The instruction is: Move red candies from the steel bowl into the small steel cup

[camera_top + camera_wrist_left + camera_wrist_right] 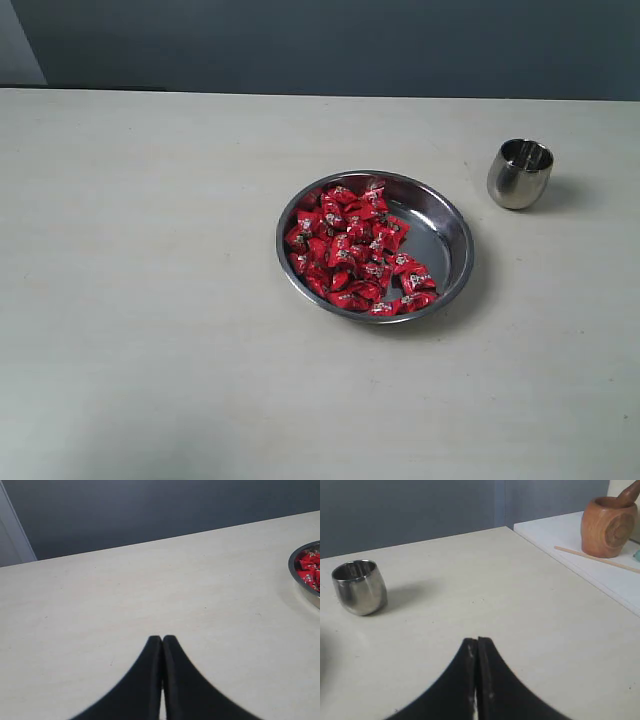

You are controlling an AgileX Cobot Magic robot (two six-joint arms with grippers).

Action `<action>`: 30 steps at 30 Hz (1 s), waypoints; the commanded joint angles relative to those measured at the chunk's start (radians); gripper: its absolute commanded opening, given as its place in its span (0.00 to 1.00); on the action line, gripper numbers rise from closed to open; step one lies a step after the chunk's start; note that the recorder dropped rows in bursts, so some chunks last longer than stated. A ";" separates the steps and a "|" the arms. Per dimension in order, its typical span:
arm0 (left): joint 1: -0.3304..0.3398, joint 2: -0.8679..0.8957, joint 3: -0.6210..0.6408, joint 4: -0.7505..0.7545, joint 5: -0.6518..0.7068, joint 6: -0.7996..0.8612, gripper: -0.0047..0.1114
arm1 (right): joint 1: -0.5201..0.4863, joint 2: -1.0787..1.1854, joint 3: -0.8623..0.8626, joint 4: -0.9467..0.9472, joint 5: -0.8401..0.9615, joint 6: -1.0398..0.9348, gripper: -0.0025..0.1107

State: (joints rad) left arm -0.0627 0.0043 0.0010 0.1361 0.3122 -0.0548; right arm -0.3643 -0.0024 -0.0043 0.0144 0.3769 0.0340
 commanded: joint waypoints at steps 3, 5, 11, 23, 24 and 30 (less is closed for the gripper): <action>-0.010 -0.004 -0.001 0.000 -0.004 -0.006 0.04 | -0.005 0.002 0.004 -0.043 -0.025 -0.006 0.02; -0.010 -0.004 -0.001 0.000 -0.004 -0.006 0.04 | -0.005 0.002 0.004 -0.085 -0.051 -0.006 0.02; -0.010 -0.004 -0.001 0.000 -0.004 -0.006 0.04 | -0.005 0.002 0.004 -0.116 -0.273 -0.006 0.02; -0.010 -0.004 -0.001 0.000 -0.004 -0.006 0.04 | -0.005 0.002 0.004 -0.065 -0.774 0.259 0.02; -0.010 -0.004 -0.001 0.000 -0.004 -0.006 0.04 | -0.005 0.002 0.004 -0.054 -0.774 0.388 0.02; -0.010 -0.004 -0.001 0.000 -0.004 -0.006 0.04 | -0.005 0.002 0.004 -0.131 -0.616 0.794 0.02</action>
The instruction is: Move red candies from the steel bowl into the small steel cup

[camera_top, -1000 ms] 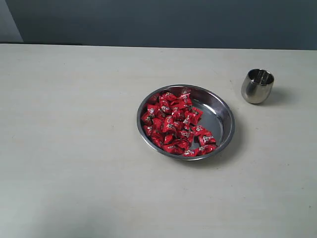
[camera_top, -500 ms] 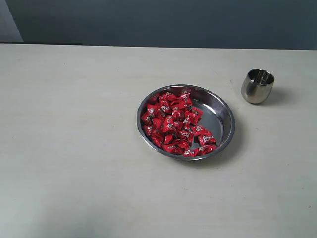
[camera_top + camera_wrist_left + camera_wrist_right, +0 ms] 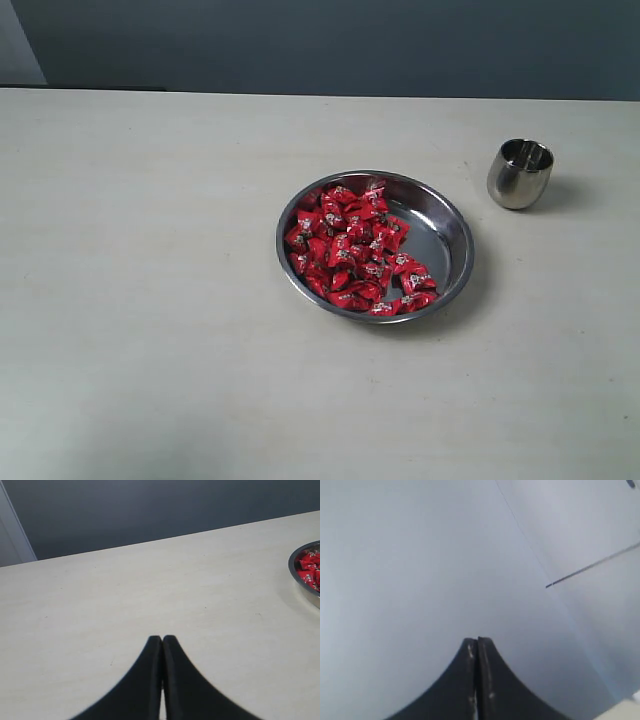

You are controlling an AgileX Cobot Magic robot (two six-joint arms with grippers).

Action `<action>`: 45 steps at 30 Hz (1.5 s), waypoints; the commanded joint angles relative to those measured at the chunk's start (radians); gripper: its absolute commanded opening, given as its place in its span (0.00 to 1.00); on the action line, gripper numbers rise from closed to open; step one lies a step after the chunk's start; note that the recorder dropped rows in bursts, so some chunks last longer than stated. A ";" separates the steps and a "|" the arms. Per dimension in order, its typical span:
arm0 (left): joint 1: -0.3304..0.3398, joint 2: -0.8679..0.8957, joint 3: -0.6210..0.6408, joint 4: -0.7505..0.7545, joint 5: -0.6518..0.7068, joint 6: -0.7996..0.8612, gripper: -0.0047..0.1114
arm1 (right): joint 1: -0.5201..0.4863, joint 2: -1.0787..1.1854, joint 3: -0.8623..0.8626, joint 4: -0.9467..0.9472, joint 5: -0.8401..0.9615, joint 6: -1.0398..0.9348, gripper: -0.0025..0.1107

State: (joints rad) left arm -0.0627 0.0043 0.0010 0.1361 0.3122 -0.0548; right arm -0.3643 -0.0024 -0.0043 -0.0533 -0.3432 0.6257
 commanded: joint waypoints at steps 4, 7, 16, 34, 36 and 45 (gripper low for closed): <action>-0.010 -0.004 -0.001 0.000 -0.004 -0.006 0.04 | -0.005 0.002 0.004 -0.148 0.201 0.285 0.02; -0.010 -0.004 -0.001 0.000 -0.004 -0.006 0.04 | -0.005 0.002 0.004 -0.171 0.194 0.285 0.02; -0.010 -0.004 -0.001 0.000 -0.004 -0.006 0.04 | 0.049 0.345 -0.186 -0.867 0.016 0.629 0.02; -0.010 -0.004 -0.001 0.000 -0.004 -0.006 0.04 | 0.335 1.508 -1.347 -1.691 -0.175 1.277 0.02; -0.010 -0.004 -0.001 0.000 -0.004 -0.006 0.04 | 0.368 1.560 -1.409 -1.691 -0.032 1.231 0.02; -0.010 -0.004 -0.001 0.000 -0.004 -0.006 0.04 | 0.408 1.665 -1.481 -1.376 0.795 0.517 0.02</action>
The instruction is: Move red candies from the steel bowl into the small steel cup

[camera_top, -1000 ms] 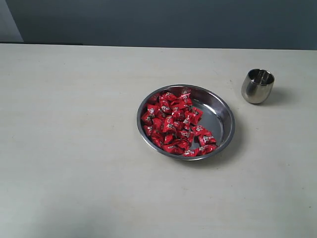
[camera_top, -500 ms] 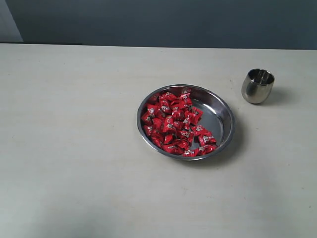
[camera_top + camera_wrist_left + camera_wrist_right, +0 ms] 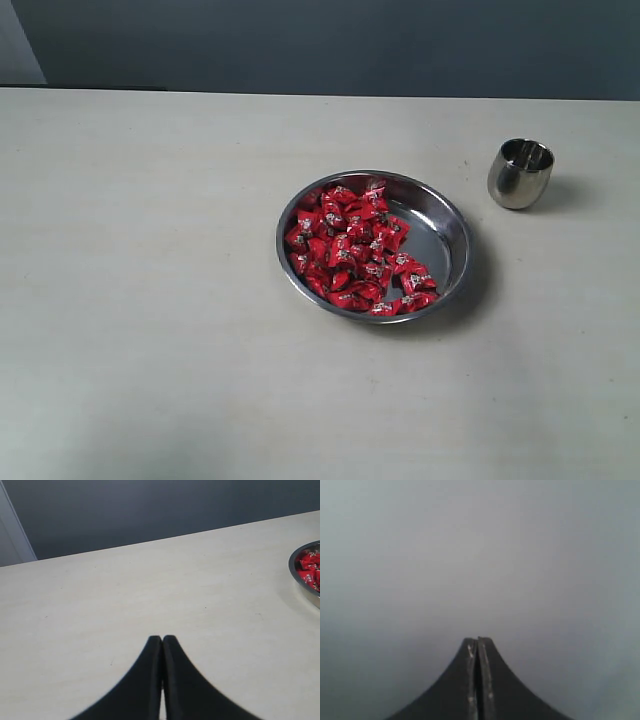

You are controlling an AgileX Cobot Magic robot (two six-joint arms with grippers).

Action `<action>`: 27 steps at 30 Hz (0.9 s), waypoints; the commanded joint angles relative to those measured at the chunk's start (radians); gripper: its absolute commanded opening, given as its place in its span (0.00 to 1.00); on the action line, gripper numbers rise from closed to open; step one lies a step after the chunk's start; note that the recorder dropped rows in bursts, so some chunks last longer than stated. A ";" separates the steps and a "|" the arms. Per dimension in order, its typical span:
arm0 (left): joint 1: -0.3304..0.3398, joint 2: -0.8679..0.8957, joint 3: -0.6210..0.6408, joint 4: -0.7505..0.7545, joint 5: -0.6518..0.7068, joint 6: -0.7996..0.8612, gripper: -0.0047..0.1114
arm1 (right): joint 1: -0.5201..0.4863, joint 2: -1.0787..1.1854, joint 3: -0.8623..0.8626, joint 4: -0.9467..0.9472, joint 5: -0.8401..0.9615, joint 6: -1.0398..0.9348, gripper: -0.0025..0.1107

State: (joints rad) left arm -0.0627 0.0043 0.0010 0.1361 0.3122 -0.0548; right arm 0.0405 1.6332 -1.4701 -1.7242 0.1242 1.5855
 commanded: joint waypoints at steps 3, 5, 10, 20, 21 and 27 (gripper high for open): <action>-0.010 -0.004 -0.001 0.000 -0.004 -0.006 0.04 | -0.045 0.102 -0.088 1.034 0.603 -1.193 0.02; -0.010 -0.004 -0.001 0.000 -0.004 -0.006 0.04 | -0.060 0.137 -0.110 1.471 0.666 -1.494 0.02; -0.010 -0.004 -0.001 0.000 -0.004 -0.006 0.04 | 0.066 0.230 -0.111 2.107 0.865 -2.036 0.04; -0.010 -0.004 -0.001 0.000 -0.004 -0.006 0.04 | 0.310 0.478 -0.111 2.046 0.812 -2.101 0.40; -0.010 -0.004 -0.001 0.000 -0.004 -0.006 0.04 | 0.310 0.499 -0.111 2.046 0.773 -2.079 0.40; -0.010 -0.004 -0.001 0.000 -0.004 -0.006 0.04 | 0.310 0.541 -0.111 2.048 0.676 -2.056 0.40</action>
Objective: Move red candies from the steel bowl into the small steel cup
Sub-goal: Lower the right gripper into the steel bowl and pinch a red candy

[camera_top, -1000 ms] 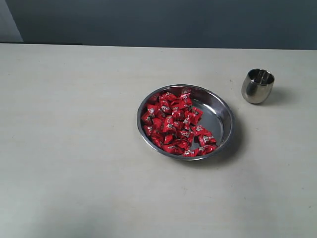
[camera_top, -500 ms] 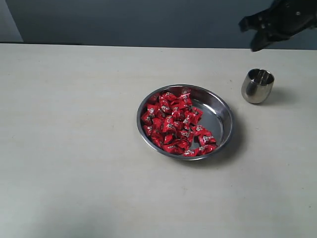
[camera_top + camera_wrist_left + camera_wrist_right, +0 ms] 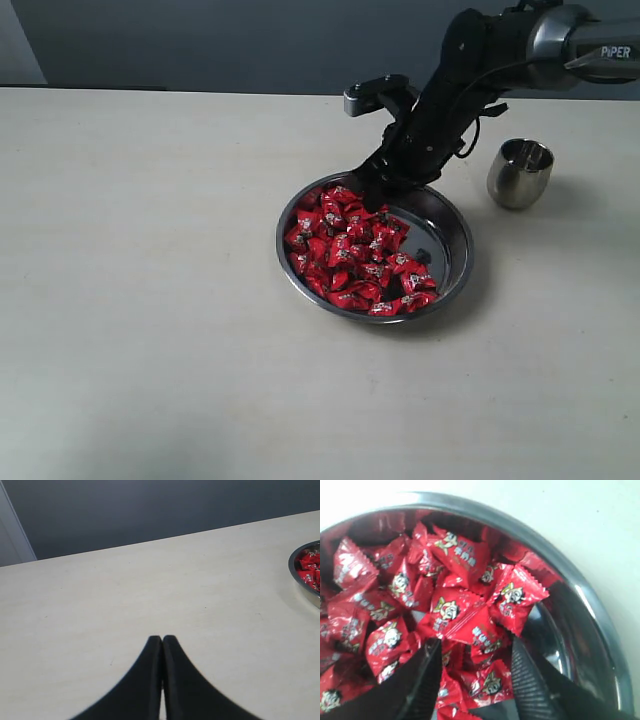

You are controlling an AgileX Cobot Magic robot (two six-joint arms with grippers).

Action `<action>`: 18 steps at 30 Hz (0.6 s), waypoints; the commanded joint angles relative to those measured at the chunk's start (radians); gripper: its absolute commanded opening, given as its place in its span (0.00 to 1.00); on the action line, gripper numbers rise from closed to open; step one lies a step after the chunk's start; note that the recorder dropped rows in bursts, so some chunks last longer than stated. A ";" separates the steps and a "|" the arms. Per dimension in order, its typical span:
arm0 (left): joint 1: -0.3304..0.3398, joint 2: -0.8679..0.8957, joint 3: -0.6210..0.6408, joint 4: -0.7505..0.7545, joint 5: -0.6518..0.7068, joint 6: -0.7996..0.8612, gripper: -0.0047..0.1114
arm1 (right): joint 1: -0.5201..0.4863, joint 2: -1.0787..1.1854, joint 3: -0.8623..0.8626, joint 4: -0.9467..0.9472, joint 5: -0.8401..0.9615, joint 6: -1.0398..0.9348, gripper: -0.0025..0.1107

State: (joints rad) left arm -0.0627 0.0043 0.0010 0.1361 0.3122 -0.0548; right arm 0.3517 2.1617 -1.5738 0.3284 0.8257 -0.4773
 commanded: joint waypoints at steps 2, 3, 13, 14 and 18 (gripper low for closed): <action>-0.010 -0.004 -0.001 0.000 -0.004 -0.006 0.04 | -0.001 0.014 -0.008 -0.013 0.027 0.006 0.40; -0.010 -0.004 -0.001 0.000 -0.004 -0.006 0.04 | -0.001 0.014 -0.011 -0.024 0.060 0.006 0.40; -0.010 -0.004 -0.001 0.000 -0.004 -0.006 0.04 | -0.001 0.014 -0.045 -0.077 0.375 0.033 0.40; -0.010 -0.004 -0.001 0.000 -0.004 -0.006 0.04 | -0.001 0.014 -0.045 -0.077 0.392 0.033 0.40; -0.010 -0.004 -0.001 0.000 -0.004 -0.006 0.04 | -0.001 0.020 -0.045 -0.082 0.395 0.033 0.40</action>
State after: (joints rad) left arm -0.0627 0.0043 0.0010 0.1361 0.3122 -0.0548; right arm 0.3517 2.1799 -1.6119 0.2612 1.2136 -0.4460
